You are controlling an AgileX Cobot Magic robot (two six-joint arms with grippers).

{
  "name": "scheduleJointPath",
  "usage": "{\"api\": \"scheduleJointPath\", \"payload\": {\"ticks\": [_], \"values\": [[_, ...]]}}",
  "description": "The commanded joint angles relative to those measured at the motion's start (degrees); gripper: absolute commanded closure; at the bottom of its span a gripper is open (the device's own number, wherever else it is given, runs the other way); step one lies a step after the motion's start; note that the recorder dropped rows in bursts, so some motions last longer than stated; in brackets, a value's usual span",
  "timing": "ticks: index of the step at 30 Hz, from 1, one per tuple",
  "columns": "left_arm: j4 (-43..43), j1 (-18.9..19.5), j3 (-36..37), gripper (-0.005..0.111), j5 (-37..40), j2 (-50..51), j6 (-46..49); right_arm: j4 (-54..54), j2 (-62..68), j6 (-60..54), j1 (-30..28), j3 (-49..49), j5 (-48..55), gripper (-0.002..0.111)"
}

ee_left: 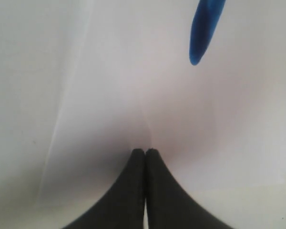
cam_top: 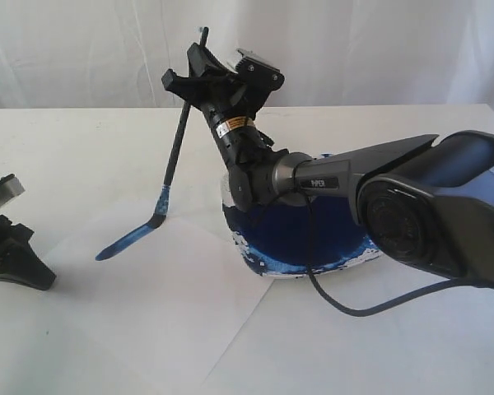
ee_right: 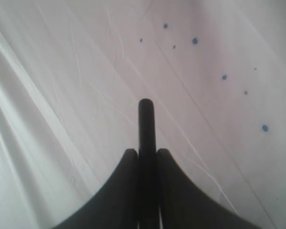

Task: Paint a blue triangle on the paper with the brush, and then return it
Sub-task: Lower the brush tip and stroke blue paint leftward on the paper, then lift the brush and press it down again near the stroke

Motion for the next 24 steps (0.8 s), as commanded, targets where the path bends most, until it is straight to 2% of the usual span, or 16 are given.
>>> {"api": "scheduleJointPath", "payload": {"ticks": [1,12,17,24], "values": [[0.19,-0.02,0.27,0.107,-0.12,-0.19,0.1,-0.15,0.01,-1.39,-0.36,-0.3,-0.58,0.108],[0.19,-0.02,0.27,0.107,-0.12,-0.19,0.1,-3.34,-1.8,0.73,-0.25,-0.08,-0.36,0.108],[0.19,-0.02,0.27,0.107,-0.12,-0.19,0.1,-5.35,-3.38,6.53,-0.25,-0.08,0.15,0.108],[0.19,-0.02,0.27,0.107,-0.12,-0.19,0.1,-13.29,-5.83,11.43,-0.25,-0.08,0.68,0.108]]}}
